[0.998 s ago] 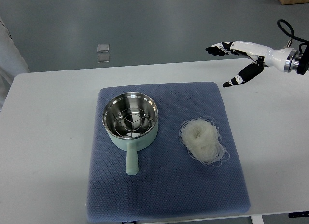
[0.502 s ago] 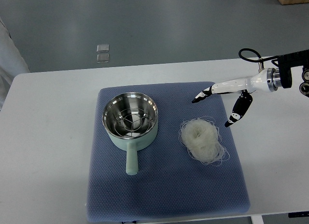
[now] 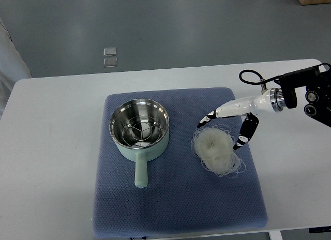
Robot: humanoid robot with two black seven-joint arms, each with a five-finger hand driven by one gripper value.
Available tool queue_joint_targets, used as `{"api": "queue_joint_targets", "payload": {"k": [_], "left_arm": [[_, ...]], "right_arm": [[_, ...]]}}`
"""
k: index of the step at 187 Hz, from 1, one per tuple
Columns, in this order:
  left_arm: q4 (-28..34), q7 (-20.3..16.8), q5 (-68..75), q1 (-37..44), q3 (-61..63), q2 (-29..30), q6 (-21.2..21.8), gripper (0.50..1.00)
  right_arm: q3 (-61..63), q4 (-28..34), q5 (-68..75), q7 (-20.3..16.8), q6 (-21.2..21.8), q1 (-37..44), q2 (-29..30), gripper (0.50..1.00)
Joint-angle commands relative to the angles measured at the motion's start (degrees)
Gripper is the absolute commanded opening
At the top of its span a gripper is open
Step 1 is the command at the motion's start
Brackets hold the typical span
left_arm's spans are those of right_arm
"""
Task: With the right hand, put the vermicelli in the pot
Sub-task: 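Lower the right hand onto the vermicelli and close fingers around it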
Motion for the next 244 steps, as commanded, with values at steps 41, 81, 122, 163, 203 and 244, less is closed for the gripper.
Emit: {"api": "queue_joint_targets", "payload": {"k": [41, 81, 122, 163, 203, 244], "left_arm": [[0.0, 0.0, 0.0, 0.0, 0.0, 0.0, 0.0, 1.000], [0.0, 0.0, 0.0, 0.0, 0.0, 0.0, 0.0, 1.000], [0.0, 0.0, 0.0, 0.0, 0.0, 0.0, 0.0, 1.000], [0.0, 0.0, 0.0, 0.0, 0.0, 0.0, 0.0, 1.000], [0.0, 0.0, 0.0, 0.0, 0.0, 0.0, 0.0, 1.000], [0.0, 0.0, 0.0, 0.0, 0.0, 0.0, 0.0, 1.000]], "right_arm": [[-1.3, 0.0, -1.5, -0.1, -1.7, -2.0, 0.7, 0.924], [-1.3, 0.0, -1.6, -0.2, -3.9, -3.1, 1.8, 0.924], [-1.1, -0.1, -1.5, -0.2, -4.1, -3.8, 3.0, 0.924], [-1.1, -0.1, -1.5, -0.2, -4.5, -4.4, 3.6, 0.864], [-1.1, -0.6, -1.7, -0.3, -4.7, -5.2, 4.4, 0.780], [-1.0, -0.7, -1.7, -0.2, -5.0, -5.2, 4.4, 0.560]]}}
